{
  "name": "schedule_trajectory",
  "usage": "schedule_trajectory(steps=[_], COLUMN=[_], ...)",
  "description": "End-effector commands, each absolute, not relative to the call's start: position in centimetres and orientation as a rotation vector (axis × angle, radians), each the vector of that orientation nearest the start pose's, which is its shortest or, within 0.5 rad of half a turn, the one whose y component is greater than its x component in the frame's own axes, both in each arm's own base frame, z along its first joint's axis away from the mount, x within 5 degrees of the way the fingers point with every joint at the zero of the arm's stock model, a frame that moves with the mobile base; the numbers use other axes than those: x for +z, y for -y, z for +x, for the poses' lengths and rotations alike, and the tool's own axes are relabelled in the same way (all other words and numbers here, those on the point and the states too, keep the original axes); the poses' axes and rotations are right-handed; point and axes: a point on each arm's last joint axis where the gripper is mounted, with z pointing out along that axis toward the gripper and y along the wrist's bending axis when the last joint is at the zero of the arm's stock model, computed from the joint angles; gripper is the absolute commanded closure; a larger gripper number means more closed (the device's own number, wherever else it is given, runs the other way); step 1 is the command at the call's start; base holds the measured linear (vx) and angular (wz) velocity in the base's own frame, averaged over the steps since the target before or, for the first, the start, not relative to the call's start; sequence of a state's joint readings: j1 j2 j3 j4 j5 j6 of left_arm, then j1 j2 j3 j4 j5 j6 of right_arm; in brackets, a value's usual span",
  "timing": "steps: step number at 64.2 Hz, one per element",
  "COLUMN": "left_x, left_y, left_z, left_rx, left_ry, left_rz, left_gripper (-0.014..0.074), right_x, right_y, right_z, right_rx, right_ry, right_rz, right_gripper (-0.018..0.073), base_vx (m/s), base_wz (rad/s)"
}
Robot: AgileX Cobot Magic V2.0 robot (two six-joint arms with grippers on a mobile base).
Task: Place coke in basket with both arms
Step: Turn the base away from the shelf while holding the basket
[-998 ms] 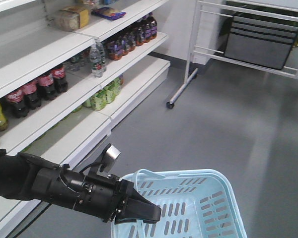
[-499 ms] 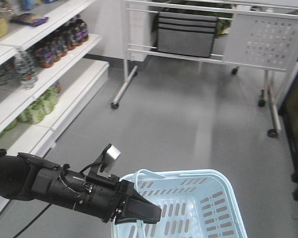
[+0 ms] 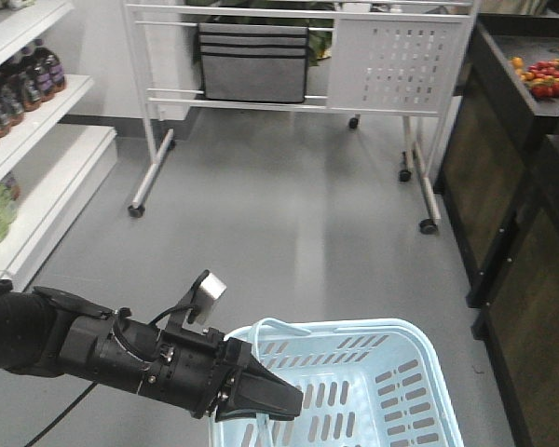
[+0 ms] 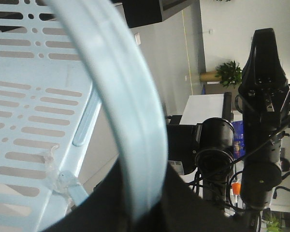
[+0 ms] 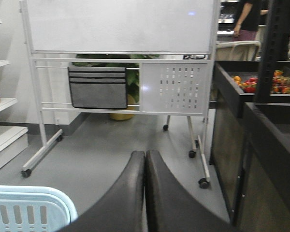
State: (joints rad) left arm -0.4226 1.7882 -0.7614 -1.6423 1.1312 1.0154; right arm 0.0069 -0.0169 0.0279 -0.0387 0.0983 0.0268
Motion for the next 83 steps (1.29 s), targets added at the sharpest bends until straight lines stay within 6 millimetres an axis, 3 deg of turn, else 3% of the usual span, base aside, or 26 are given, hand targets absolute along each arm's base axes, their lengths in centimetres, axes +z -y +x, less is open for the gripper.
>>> schedule_trajectory(steps=[1,83], left_x=[20.12,20.12], left_y=[19.80,19.80], left_z=[22.97,22.97], left_rx=[-2.004,-2.004], left_ry=[-2.364,-2.363], left_rz=[0.307,0.308], left_gripper=[0.0602,0.0602], right_x=[20.06,20.06], right_y=[0.00,0.00], right_z=[5.61,5.61], right_rx=[-0.016,-0.016], right_ry=[-1.517,-1.517], right_rz=[-0.016,-0.016], right_gripper=[0.0569,0.0569], base_vx=[0.02,0.05], base_wz=[-0.32,-0.10])
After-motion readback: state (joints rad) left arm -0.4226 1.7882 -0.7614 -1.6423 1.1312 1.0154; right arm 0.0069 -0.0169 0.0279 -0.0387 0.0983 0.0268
